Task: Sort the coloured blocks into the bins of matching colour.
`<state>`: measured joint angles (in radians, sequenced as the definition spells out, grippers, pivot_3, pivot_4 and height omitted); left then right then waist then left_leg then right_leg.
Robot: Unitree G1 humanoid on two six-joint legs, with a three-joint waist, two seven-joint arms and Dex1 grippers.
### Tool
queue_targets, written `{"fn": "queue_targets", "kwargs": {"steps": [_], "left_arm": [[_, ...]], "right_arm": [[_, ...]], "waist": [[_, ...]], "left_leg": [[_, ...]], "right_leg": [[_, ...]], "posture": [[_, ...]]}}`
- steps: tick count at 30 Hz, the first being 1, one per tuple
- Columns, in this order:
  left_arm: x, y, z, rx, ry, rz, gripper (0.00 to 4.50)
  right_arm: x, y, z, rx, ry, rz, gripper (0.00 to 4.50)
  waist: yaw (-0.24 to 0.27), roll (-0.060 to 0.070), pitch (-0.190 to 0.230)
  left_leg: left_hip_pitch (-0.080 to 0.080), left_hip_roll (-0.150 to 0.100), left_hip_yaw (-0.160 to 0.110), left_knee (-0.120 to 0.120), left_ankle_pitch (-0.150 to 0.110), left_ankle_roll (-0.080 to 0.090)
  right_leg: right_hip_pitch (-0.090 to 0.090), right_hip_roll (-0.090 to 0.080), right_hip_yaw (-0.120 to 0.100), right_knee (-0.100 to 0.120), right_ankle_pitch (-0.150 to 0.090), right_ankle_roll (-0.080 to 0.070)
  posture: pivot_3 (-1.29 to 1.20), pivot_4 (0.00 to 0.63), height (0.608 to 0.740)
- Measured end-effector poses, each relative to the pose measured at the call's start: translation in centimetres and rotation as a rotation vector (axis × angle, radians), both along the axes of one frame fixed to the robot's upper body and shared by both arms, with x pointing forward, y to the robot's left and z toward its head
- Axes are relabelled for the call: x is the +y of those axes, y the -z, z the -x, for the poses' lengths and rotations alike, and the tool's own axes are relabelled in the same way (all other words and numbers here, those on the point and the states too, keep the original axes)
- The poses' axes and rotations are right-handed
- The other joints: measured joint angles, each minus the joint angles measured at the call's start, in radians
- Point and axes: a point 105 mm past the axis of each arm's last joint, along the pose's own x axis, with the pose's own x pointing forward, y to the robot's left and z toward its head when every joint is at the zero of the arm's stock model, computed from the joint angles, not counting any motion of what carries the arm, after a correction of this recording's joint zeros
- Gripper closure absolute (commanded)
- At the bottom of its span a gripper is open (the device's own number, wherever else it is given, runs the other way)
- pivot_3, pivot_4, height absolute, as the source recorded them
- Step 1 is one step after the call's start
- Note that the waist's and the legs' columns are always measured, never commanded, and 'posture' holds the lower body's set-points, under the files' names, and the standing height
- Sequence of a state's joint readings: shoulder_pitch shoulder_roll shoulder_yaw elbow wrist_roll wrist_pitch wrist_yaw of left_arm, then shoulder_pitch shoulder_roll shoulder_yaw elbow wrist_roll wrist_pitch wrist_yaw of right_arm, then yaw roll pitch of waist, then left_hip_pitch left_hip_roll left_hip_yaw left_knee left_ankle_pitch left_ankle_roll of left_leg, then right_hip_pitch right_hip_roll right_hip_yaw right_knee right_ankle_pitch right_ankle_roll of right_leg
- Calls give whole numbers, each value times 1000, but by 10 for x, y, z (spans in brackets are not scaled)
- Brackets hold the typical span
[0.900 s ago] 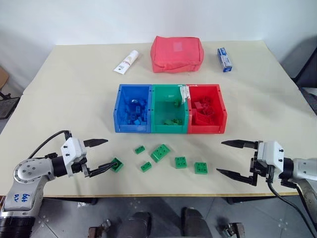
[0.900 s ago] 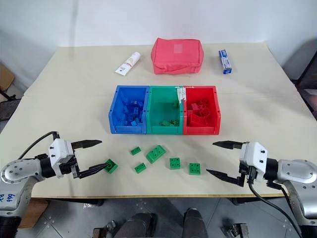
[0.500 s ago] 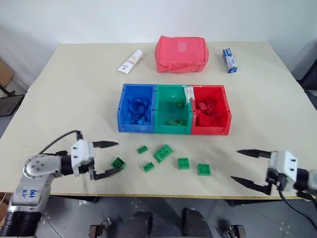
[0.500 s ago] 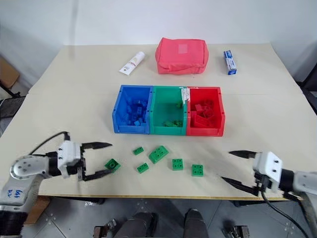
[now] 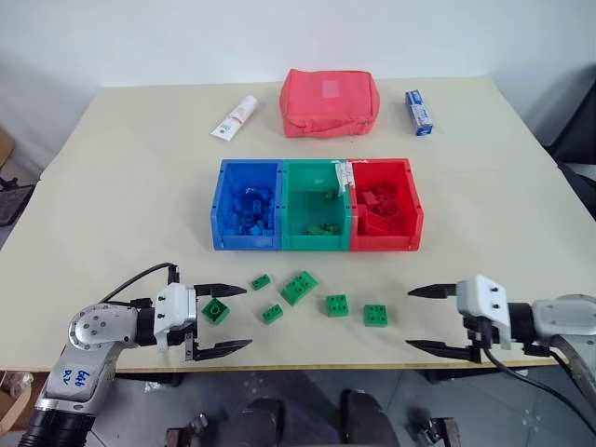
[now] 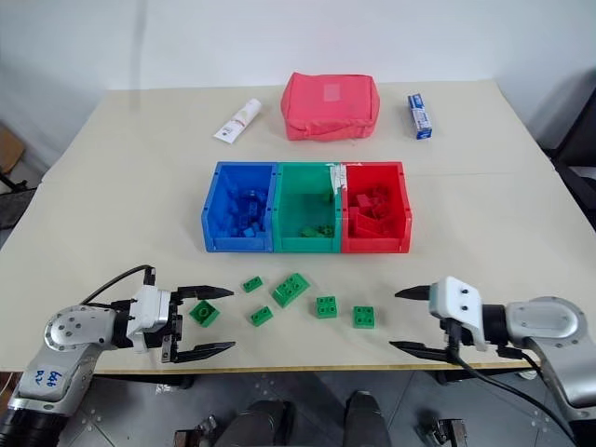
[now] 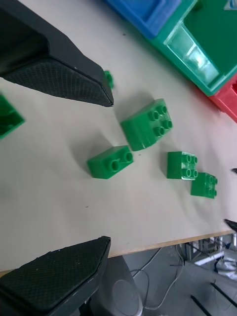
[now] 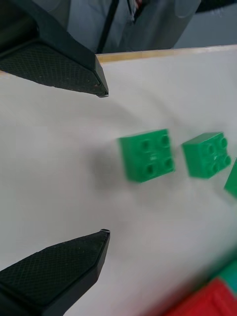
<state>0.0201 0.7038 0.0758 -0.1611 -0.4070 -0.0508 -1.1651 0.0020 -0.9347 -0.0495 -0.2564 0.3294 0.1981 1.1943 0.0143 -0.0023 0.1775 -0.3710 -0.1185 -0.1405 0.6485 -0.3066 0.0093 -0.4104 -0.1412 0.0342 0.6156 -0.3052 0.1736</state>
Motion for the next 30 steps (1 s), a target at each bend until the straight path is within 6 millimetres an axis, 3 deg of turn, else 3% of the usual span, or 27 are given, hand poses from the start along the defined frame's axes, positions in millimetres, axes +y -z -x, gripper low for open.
{"fn": "queue_targets", "kwargs": {"steps": [1,4,11,16,18,21,24,26,30], "left_arm": [[0,0,0,-2,-2,-1,36],[2,-2,1,-9,-11,-4,0],[4,-5,-2,-31,-49,8,0],[4,-5,-4,-36,-86,35,0],[8,-8,-6,-49,-126,63,0],[16,-17,-11,-68,-201,118,0],[25,-24,-11,-77,-263,147,0],[27,-23,-7,-69,-277,149,0],[29,-19,0,-44,-287,141,0]], "right_arm": [[2,3,-1,3,-3,10,0],[10,12,-4,24,-22,29,644],[25,14,-14,-4,-38,-6,3046],[26,11,-20,-20,-31,-20,3069],[30,1,-24,-43,-27,-73,3069],[37,-32,-38,-82,7,-210,3069],[56,-77,-62,-177,42,-333,3069],[71,-96,-79,-230,75,-368,3069],[98,-106,-105,-255,123,-379,3069]], "waist": [[4,0,0],[11,0,0],[10,0,0],[9,0,0],[9,0,0],[5,0,0],[-7,0,0],[-16,0,0],[-17,-1,0]], "left_leg": [[0,0,0,0,0,0],[0,0,0,0,0,0],[0,1,0,0,-1,0],[0,3,1,0,-1,-1],[0,5,1,0,-1,-2],[0,9,2,1,-2,-4],[1,12,2,-1,-1,-6],[0,12,2,-1,-1,-6],[-1,11,2,-1,-2,-6]], "right_leg": [[0,0,0,0,0,0],[0,0,0,-1,0,0],[0,1,0,-2,0,-1],[0,3,0,-2,1,-1],[0,5,0,-3,2,-3],[0,9,0,-4,3,-5],[-1,11,1,-3,4,-7],[-2,11,1,-3,4,-8],[-3,10,1,-3,4,-9]], "posture": [[0,150,740],[0,150,740],[0,150,740],[0,150,740],[0,150,740],[0,150,740],[0,150,740],[0,150,740],[0,150,740]]}}
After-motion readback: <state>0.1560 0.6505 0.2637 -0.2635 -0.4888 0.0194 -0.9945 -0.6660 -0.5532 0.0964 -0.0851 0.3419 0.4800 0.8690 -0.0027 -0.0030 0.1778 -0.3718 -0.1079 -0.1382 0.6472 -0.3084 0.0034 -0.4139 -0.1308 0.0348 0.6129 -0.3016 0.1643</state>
